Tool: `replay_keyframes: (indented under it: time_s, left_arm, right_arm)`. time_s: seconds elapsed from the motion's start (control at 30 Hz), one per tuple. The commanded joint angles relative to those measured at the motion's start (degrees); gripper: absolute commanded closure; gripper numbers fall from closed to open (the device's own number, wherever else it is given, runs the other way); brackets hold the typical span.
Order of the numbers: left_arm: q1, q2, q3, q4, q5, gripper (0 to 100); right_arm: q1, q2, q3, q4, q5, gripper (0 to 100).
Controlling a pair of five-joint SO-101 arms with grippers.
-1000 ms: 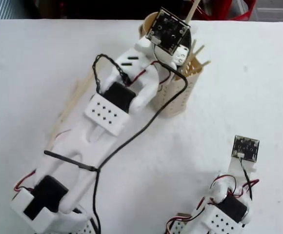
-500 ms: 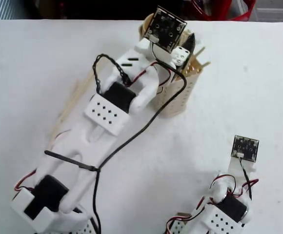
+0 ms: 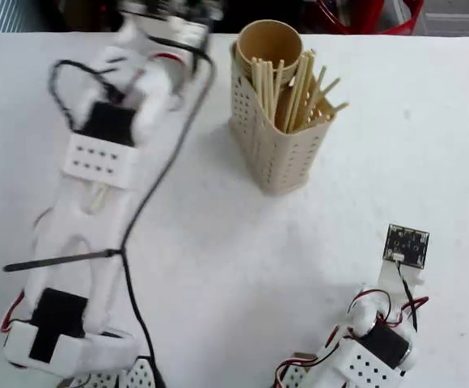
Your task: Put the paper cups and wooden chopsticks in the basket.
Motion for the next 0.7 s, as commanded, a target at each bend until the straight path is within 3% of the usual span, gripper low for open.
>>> replay_keyframes:
  time_s: [0.0, 0.13, 0.4, 0.67]
  left_arm:
    - [-11.2, -3.1, -3.1, 9.0, 0.6, 89]
    - [-18.8, -2.7, 4.0, 13.0, -5.5, 89]
    - [-25.5, 6.3, 11.2, 13.5, -23.9, 89]
    - [-26.2, 17.2, 7.2, 19.4, -34.3, 89]
  right_arm:
    - [0.2, -0.4, 0.5, 0.3, 0.5, 98.0]
    - [0.2, -0.4, 0.5, 0.3, 0.5, 98.0]
    - [0.2, -0.4, 0.5, 0.3, 0.5, 98.0]
    - [0.2, -0.4, 0.5, 0.3, 0.5, 98.0]
